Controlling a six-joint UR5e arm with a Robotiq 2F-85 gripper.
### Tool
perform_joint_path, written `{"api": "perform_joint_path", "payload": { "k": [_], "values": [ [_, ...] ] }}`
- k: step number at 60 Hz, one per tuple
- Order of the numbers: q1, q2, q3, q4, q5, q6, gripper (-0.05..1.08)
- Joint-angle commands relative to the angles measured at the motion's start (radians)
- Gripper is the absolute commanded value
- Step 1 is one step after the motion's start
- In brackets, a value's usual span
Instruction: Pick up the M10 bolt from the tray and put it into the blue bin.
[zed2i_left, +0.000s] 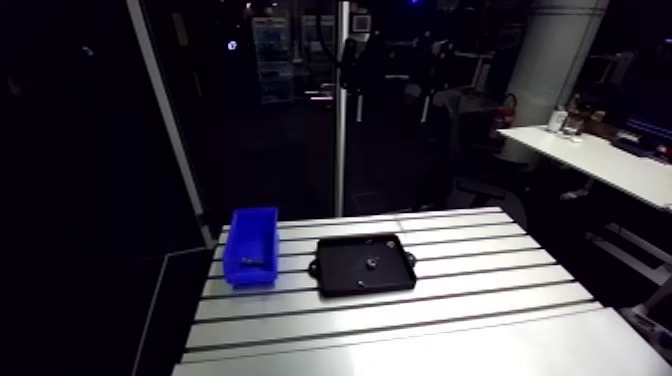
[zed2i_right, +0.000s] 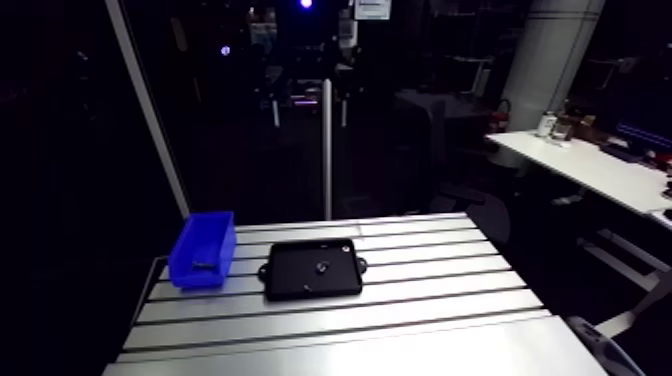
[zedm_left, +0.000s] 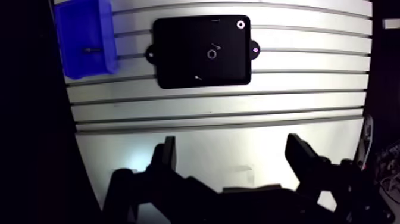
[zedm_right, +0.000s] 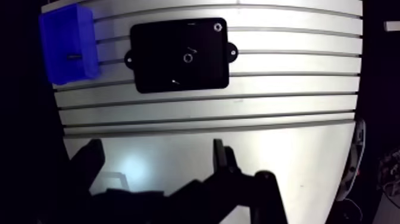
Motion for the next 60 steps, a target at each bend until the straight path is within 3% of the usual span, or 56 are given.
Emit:
{"api": "perform_joint_path", "payload": {
  "k": [1, 60],
  "values": [
    [0.0, -0.001, 0.001, -0.002, 0.0, 0.0, 0.01],
    [0.001, -0.004, 0.0, -0.003, -0.002, 0.0, 0.01]
  ]
}}
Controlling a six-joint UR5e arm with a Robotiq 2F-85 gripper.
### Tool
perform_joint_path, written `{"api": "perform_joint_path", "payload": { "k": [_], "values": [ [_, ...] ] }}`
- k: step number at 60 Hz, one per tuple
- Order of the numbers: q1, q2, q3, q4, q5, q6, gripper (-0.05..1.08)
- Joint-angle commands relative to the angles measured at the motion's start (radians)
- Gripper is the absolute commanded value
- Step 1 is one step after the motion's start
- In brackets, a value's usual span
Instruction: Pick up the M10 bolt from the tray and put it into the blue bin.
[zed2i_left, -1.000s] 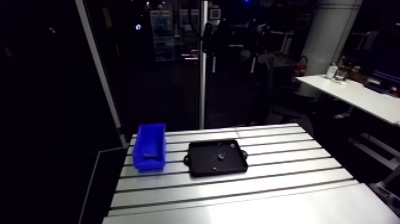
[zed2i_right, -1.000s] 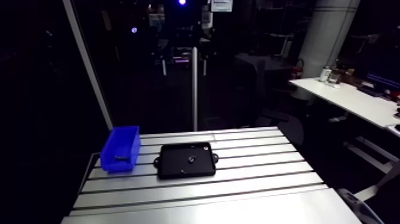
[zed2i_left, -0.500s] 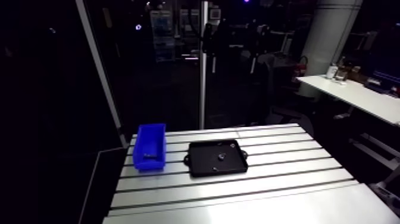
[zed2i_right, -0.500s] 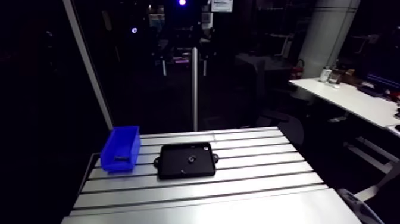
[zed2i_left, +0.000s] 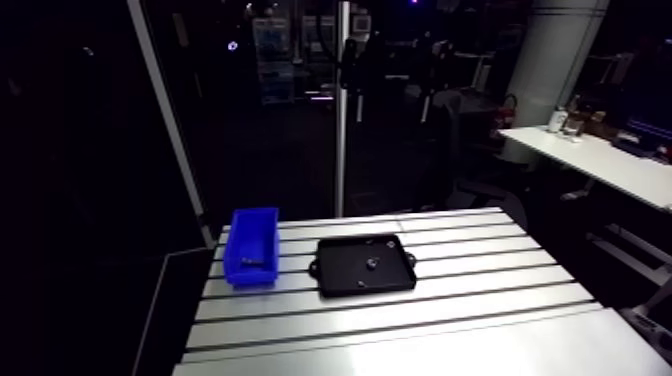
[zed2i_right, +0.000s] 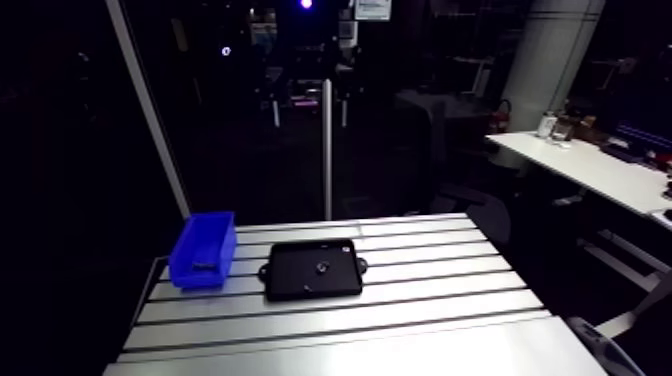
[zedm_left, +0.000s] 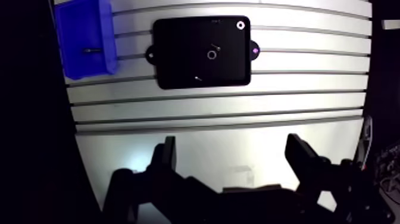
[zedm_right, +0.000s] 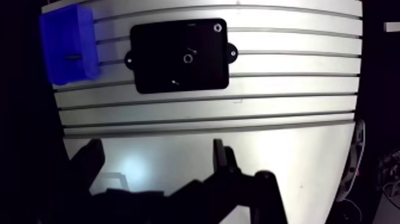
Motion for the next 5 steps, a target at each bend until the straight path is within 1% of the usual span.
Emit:
{"api": "perform_joint_path", "payload": {
  "k": [1, 5],
  "values": [
    [0.0, -0.004, -0.001, 0.0, 0.0, 0.0, 0.01],
    [0.0, -0.004, -0.001, 0.0, 0.0, 0.0, 0.01]
  ]
}}
